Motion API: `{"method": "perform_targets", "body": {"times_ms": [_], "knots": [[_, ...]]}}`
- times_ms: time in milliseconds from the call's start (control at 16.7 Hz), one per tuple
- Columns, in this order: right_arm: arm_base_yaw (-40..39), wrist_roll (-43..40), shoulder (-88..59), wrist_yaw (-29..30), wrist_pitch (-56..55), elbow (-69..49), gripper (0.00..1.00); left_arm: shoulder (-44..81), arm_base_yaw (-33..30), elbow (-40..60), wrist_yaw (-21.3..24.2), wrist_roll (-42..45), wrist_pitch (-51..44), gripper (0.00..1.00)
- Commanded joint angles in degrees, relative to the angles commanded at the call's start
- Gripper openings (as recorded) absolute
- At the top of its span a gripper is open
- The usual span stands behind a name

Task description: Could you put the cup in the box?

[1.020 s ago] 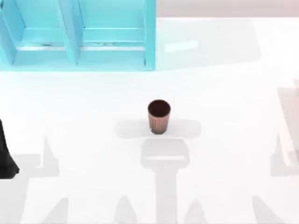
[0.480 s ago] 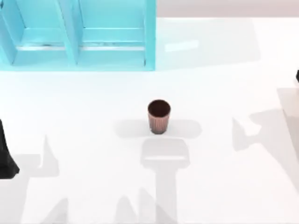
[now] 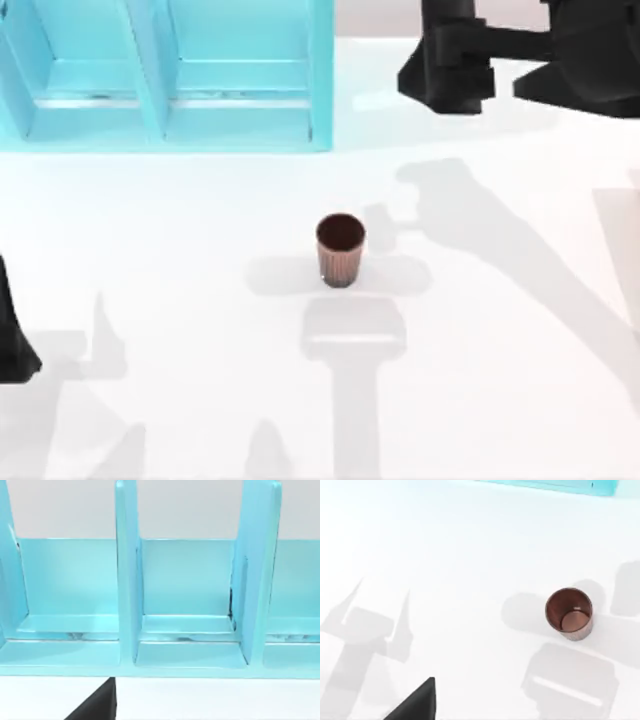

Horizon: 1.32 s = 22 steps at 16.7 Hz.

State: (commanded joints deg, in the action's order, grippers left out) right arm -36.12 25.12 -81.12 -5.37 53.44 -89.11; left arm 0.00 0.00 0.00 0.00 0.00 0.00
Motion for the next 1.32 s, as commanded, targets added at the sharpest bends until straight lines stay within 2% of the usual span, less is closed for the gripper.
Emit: {"method": "perform_targets", "body": {"times_ms": [300,600,960,1320], "knots": [[-5.9,8.1,-24.1,3.0,13.7,-23.4,1.00,0.0,0.0,0.0,0.0,0.0,0.0,1.00],[-8.5,14.2,-42.0,7.2,23.2,-39.7,1.00,0.0,0.0,0.0,0.0,0.0,0.0,1.00],[-8.7,18.7,-54.7,11.9,29.3,-50.0,1.00,0.0,0.0,0.0,0.0,0.0,0.0,1.00],[-8.2,20.0,-58.0,13.8,30.7,-52.2,1.00,0.0,0.0,0.0,0.0,0.0,0.0,1.00]]}}
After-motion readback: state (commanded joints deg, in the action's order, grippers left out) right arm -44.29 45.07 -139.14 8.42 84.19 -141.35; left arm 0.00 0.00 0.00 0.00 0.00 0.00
